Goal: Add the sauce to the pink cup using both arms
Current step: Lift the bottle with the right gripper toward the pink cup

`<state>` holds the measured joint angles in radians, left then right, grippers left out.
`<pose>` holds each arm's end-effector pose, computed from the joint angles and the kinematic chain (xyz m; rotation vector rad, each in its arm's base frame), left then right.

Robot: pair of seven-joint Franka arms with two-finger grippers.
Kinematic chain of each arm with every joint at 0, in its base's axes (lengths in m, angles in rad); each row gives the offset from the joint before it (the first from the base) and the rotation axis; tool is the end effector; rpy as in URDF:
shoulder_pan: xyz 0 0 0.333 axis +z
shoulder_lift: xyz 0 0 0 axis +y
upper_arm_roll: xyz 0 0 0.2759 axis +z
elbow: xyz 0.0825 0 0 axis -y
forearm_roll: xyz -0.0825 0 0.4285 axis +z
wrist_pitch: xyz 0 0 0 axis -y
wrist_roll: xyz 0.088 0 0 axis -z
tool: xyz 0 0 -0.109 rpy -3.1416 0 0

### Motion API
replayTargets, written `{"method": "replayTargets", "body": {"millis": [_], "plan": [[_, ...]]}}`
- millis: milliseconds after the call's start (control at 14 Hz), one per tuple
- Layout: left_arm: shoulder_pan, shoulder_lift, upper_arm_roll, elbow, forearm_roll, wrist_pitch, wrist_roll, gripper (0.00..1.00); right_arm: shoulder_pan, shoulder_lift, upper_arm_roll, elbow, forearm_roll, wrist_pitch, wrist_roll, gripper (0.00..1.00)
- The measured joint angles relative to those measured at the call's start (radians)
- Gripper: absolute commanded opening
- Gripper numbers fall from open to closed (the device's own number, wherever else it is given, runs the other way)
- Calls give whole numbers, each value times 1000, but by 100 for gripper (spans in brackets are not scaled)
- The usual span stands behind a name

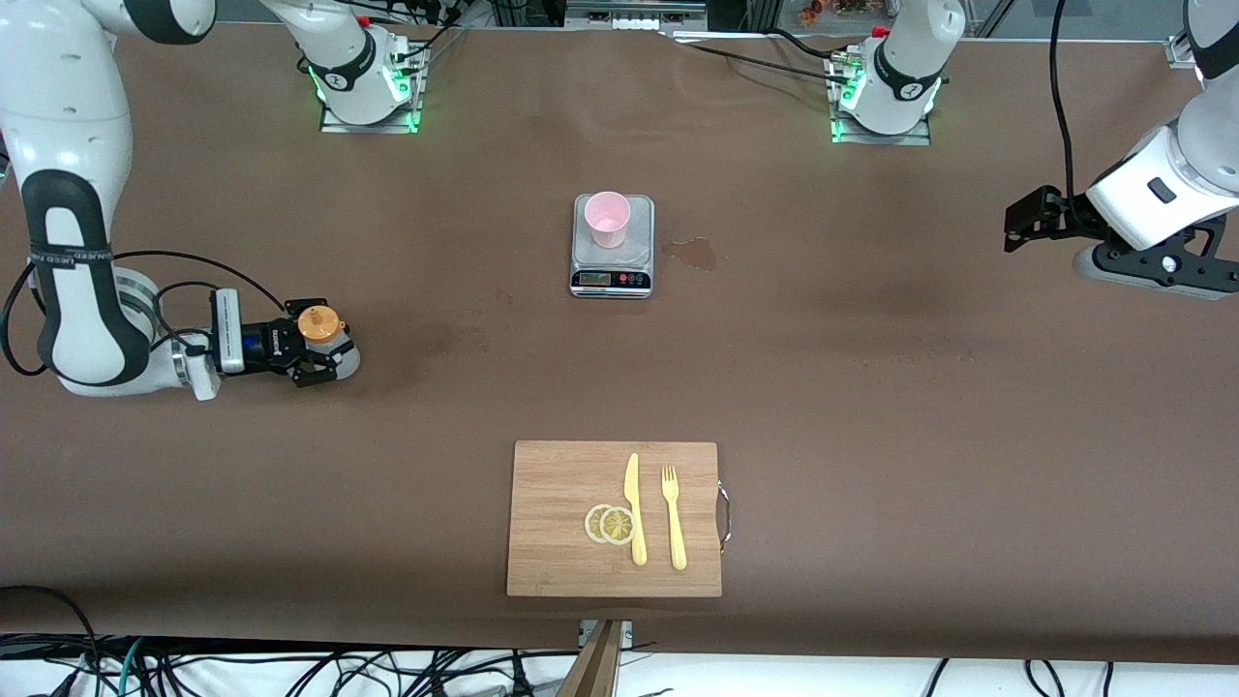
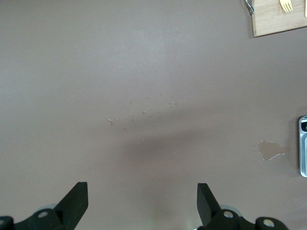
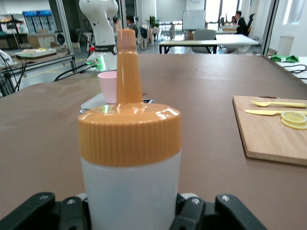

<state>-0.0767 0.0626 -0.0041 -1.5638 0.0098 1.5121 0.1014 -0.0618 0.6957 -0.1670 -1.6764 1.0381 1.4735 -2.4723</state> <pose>0.6051 -0.0478 0.5434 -3.1151 0.2846 0.1791 0.6140 -0.0362 0.1394 -1.2541 -1.6156 -0.8022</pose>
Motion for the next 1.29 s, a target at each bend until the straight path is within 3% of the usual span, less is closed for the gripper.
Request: {"method": "replayTargets", "body": {"millis": [430, 788, 1289], "plan": [[0, 0, 1, 0, -3, -2, 0, 100, 155, -214, -5, -53, -168, 169, 336, 0], [1, 0, 2, 6, -3, -2, 0, 100, 333, -413, 0, -200, -353, 342, 677, 0], [2, 0, 2, 16, -3, -2, 0, 100, 502, -592, 138, -418, -637, 491, 1172, 0]]}}
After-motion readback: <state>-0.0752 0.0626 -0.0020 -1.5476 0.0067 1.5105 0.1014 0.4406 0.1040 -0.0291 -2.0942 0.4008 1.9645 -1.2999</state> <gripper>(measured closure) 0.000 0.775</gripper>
